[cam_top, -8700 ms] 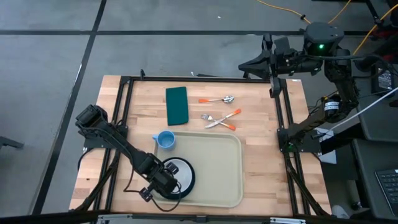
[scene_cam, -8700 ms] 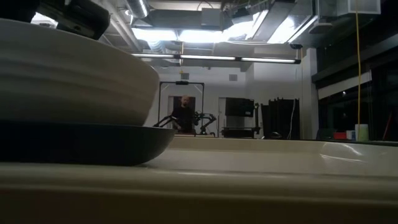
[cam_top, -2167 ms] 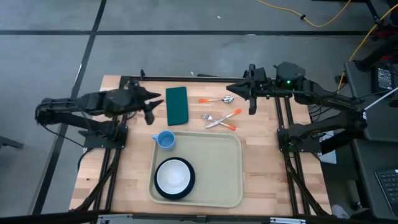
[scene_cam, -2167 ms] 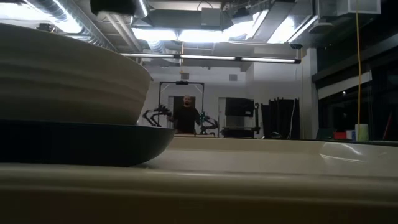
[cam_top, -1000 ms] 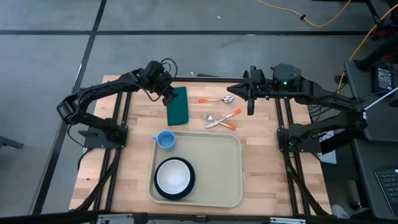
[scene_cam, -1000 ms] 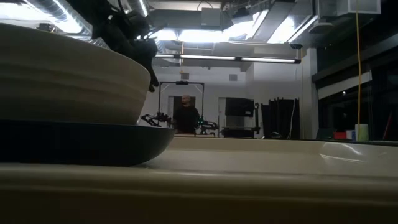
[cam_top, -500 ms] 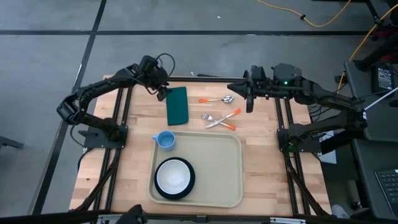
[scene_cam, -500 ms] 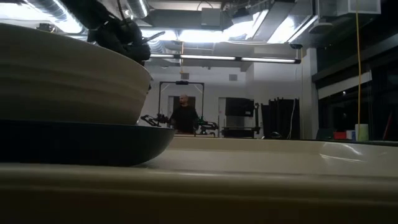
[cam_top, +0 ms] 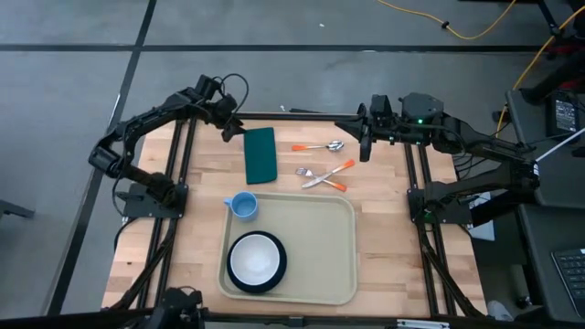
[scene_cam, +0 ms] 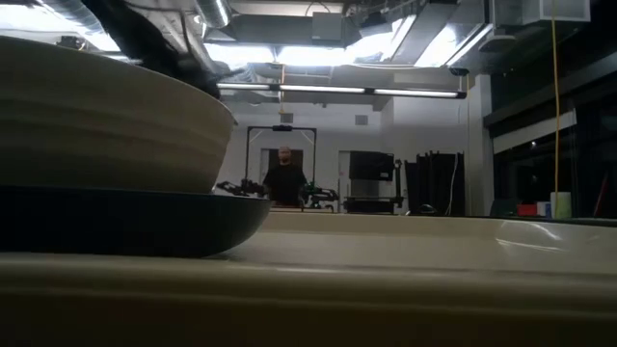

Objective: Set up tray
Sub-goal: Put the green napkin on the gray tray to the right of the green plate

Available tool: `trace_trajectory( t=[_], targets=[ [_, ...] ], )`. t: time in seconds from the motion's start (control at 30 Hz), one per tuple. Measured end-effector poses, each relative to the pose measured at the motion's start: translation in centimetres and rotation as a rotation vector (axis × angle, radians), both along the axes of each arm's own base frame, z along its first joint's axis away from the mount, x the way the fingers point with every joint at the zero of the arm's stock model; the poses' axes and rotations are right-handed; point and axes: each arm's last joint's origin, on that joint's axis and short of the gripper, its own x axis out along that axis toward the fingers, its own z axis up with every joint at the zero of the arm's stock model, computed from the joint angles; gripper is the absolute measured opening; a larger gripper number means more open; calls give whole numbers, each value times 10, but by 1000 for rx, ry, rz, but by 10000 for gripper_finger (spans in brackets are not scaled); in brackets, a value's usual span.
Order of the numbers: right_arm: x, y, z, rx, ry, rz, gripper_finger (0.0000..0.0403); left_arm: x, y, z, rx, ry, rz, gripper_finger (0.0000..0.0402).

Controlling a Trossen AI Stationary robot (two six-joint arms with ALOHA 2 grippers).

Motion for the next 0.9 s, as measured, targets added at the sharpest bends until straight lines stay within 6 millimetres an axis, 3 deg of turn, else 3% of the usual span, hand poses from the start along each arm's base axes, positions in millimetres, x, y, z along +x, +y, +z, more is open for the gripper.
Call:
trace_trajectory(
  t=[0.33,0.77,0.9],
  targets=[
    [0,0,0,31,-8,-12,3,-6,28,-46,-147,38,23,225],
    [0,0,0,72,-14,-20,9,-33,42,-48,-294,-177,48,237],
    [0,0,0,72,-15,-20,9,-43,46,-49,-280,-155,101,237]
  ],
)
